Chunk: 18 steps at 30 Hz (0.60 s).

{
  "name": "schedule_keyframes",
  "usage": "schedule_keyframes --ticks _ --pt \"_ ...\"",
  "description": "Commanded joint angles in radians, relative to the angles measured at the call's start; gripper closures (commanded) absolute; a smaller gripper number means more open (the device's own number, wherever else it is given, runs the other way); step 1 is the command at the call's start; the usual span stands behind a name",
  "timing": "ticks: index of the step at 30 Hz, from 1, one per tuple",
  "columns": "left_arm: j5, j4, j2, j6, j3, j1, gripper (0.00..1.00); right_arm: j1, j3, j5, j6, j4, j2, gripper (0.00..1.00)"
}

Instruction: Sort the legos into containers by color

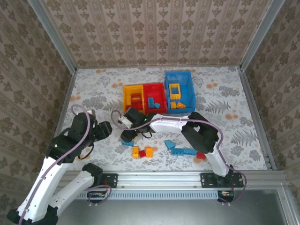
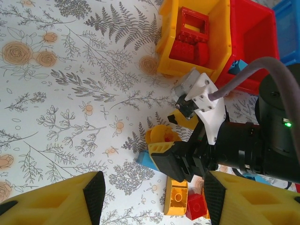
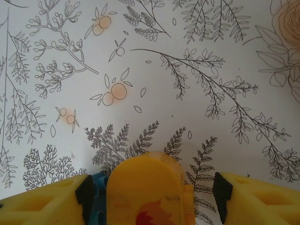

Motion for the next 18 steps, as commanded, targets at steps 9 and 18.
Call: schedule_keyframes --ticks 9,18 --pt "0.034 0.029 0.002 -0.008 -0.025 -0.002 0.38 -0.05 -0.047 0.06 0.052 -0.068 -0.028 0.42" --pt "0.157 0.157 0.032 -0.011 -0.092 -0.005 0.38 -0.076 -0.127 0.075 0.062 -0.048 -0.075 0.54"
